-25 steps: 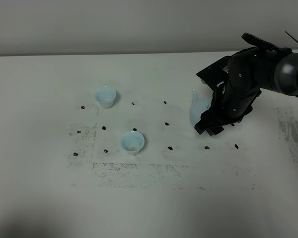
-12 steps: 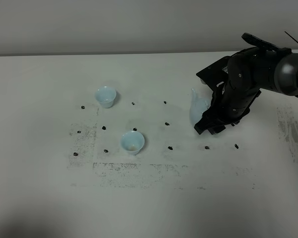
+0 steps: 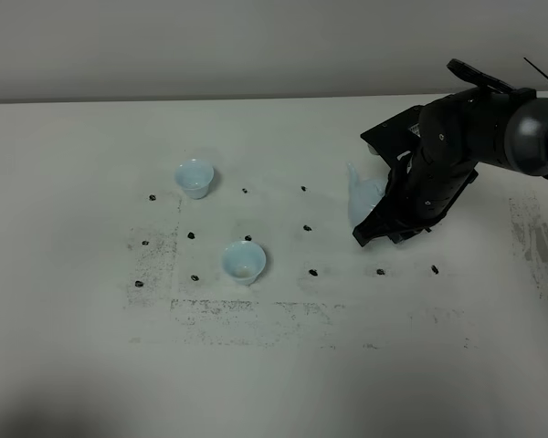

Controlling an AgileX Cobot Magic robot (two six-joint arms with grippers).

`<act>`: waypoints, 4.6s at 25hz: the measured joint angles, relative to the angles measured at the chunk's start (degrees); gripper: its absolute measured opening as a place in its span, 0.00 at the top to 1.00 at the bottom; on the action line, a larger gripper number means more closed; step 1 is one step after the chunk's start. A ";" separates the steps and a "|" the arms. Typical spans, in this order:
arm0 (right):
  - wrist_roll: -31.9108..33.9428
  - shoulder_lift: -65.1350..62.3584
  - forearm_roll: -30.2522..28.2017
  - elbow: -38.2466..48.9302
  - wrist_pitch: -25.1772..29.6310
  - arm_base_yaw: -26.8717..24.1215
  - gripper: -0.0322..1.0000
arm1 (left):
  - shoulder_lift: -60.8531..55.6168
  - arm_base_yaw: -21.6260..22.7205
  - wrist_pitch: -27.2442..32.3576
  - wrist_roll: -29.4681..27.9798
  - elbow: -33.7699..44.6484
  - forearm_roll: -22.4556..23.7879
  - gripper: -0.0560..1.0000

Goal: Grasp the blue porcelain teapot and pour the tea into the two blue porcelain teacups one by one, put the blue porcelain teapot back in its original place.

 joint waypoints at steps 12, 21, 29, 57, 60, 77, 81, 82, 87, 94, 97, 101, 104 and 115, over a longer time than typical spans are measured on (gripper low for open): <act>-0.04 0.00 0.25 0.00 0.00 0.00 0.92 | 0.00 0.00 0.00 0.00 0.00 0.00 0.26; 0.14 -1.83 0.26 0.00 0.45 0.00 0.93 | 0.00 0.00 0.00 0.00 0.00 0.00 0.26; 0.45 -5.50 0.26 0.00 0.28 0.00 0.93 | 0.00 0.00 0.00 0.00 0.00 0.00 0.26; -64.32 18.30 -0.41 -41.10 -1.49 7.80 0.93 | 0.00 0.00 -0.05 0.00 0.00 0.00 0.26; -67.81 18.89 -0.48 -41.10 -4.90 8.14 0.93 | 0.00 0.00 -0.05 0.00 0.00 0.00 0.26; -75.16 21.76 -7.40 -41.46 -17.09 8.68 0.93 | 0.00 0.00 -0.05 0.00 0.00 0.00 0.26; -75.88 22.56 -7.63 -41.46 -17.59 8.80 0.93 | 0.00 0.00 -0.05 0.00 0.00 0.00 0.26; -76.07 22.87 -7.76 -41.46 -17.73 8.80 0.93 | 0.00 0.00 -0.05 0.00 0.00 0.00 0.26; -76.77 23.66 -8.60 -41.46 -18.04 9.15 0.93 | 0.00 0.00 -0.05 0.00 0.00 0.00 0.26; -77.22 23.76 -9.27 -41.46 -24.48 9.25 0.93 | 0.00 0.00 -0.05 0.00 0.00 0.00 0.26; -77.94 23.76 -9.34 -41.46 -24.74 9.25 0.93 | 0.00 0.00 -0.05 0.00 0.00 0.00 0.26; -79.48 23.76 -9.34 -41.40 -24.74 9.25 0.93 | 0.00 0.00 -0.05 0.00 0.00 0.00 0.26; -79.74 23.76 -9.34 -41.40 -24.69 9.25 0.93 | 0.00 0.00 -0.05 0.00 0.00 0.00 0.26; -79.74 23.76 -10.49 -41.40 -19.33 9.94 0.93 | 0.00 0.00 -0.05 0.00 0.00 0.00 0.26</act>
